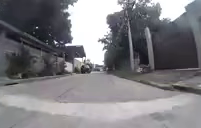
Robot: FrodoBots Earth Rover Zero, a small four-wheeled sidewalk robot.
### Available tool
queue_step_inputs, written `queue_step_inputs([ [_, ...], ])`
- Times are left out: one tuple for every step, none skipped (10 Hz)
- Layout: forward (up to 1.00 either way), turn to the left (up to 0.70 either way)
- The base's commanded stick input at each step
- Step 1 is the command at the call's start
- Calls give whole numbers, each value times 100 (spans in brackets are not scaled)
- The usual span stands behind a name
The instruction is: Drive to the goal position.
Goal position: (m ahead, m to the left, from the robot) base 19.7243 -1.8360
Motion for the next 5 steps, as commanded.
queue_step_inputs([
  [50, 0],
  [50, 0],
  [50, 0],
  [50, 0],
  [50, 0],
])
